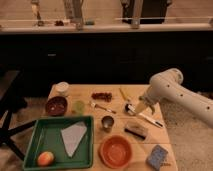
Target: Place banana in plastic cup
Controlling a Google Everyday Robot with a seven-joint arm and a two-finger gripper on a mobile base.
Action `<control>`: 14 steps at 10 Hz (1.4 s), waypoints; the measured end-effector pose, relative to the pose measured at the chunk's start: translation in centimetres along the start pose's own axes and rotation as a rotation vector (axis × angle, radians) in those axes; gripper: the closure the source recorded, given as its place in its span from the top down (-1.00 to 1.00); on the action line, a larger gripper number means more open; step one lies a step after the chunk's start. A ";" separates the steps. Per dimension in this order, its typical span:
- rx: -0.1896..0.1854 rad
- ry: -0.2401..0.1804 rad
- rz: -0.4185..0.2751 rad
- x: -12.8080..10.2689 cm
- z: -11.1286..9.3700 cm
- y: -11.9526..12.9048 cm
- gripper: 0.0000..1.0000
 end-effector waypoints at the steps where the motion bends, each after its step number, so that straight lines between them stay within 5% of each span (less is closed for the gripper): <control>1: -0.006 -0.019 0.081 -0.9 1.2 -0.5 0.60; 5: -0.010 -0.032 0.118 -3.6 3.4 -1.4 0.60; 14: -0.029 0.044 0.120 -9.5 11.4 -1.4 0.60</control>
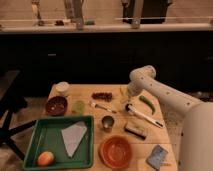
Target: Place banana in plastic cup
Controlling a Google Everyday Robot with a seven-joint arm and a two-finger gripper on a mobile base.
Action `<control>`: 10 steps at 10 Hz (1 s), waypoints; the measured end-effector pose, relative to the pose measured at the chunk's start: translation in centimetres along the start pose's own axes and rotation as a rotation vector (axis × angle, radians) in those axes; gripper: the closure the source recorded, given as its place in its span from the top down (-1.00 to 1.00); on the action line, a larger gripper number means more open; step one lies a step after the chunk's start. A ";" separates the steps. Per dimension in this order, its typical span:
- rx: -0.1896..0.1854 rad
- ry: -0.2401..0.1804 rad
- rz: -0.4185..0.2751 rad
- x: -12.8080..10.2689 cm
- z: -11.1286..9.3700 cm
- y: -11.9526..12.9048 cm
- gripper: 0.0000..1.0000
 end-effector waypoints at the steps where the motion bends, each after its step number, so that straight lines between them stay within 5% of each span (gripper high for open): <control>1: -0.001 0.011 -0.009 -1.0 0.6 0.0 0.60; 4: -0.008 0.036 -0.035 -2.7 2.0 0.3 0.60; 9: -0.058 0.097 -0.026 -1.3 5.5 -1.2 0.58; 10: -0.067 0.101 -0.029 -1.2 6.0 -1.6 0.42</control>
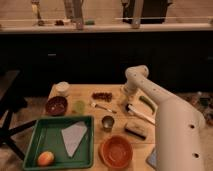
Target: Place banana in plastic cup
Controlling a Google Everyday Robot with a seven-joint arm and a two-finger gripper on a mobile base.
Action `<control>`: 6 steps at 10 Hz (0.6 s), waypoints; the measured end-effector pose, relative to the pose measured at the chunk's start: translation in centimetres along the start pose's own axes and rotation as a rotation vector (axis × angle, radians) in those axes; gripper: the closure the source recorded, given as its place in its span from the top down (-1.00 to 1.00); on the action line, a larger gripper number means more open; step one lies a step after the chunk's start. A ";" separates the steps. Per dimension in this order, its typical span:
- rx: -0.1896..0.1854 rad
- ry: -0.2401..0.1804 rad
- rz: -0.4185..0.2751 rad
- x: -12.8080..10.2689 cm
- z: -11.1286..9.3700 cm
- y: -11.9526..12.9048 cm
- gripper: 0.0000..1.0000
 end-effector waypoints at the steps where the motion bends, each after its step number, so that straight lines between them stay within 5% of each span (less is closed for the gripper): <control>1: -0.009 0.003 -0.002 0.2 0.1 -0.4 0.23; 6: -0.033 0.012 -0.067 1.5 -0.7 -1.0 -0.74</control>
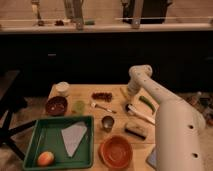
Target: Place banana in plastic cup
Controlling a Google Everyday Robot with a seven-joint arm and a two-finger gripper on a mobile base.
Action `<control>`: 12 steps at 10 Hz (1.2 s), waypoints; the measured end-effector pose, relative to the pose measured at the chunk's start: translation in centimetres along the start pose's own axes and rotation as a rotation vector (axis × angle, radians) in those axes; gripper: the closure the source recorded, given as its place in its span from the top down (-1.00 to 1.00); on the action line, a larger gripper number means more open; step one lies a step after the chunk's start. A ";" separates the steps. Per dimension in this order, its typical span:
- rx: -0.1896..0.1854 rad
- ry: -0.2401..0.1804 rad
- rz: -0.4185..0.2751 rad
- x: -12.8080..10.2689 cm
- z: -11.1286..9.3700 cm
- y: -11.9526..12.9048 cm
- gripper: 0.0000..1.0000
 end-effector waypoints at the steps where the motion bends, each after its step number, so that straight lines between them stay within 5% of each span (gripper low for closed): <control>1: -0.010 0.004 -0.022 0.5 -0.2 0.2 -0.94; 7: -0.035 -0.022 -0.089 1.0 -1.8 1.0 -1.00; 12: -0.039 -0.104 -0.177 1.1 -6.3 2.9 -1.00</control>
